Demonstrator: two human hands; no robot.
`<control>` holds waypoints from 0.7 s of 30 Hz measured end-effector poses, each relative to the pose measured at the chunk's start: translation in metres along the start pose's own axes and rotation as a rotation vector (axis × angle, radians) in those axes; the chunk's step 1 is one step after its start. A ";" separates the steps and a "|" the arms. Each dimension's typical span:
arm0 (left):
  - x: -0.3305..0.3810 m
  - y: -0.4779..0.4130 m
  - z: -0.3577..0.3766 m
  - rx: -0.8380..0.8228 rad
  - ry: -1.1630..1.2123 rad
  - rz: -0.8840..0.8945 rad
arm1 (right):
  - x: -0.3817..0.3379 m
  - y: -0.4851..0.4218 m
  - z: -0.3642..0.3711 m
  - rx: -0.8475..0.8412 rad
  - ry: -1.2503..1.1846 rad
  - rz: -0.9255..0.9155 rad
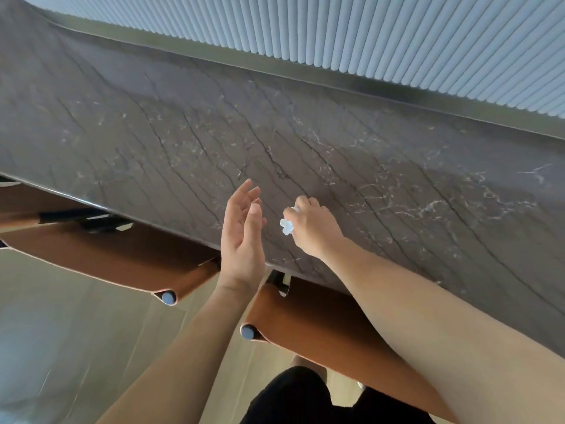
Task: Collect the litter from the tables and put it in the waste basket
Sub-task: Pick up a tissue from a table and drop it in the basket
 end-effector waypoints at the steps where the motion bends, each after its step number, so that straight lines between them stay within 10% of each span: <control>1: 0.002 0.001 0.005 -0.012 -0.003 0.006 | 0.005 0.007 -0.001 -0.007 -0.054 0.019; 11: 0.056 0.034 0.098 -0.252 0.032 0.105 | 0.108 0.109 -0.080 0.288 -0.733 0.490; 21: 0.115 0.146 0.230 -0.657 0.055 0.213 | 0.215 0.307 -0.150 0.967 -1.827 1.053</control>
Point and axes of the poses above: each hand's wrist, its own y-axis away from the middle knuckle, its own z-axis out of the palm, x = y × z, the point moved 8 cm from there along -y, towards the middle knuckle, and after that the axes turned 7 degrees about x, right-handed, at the moved point
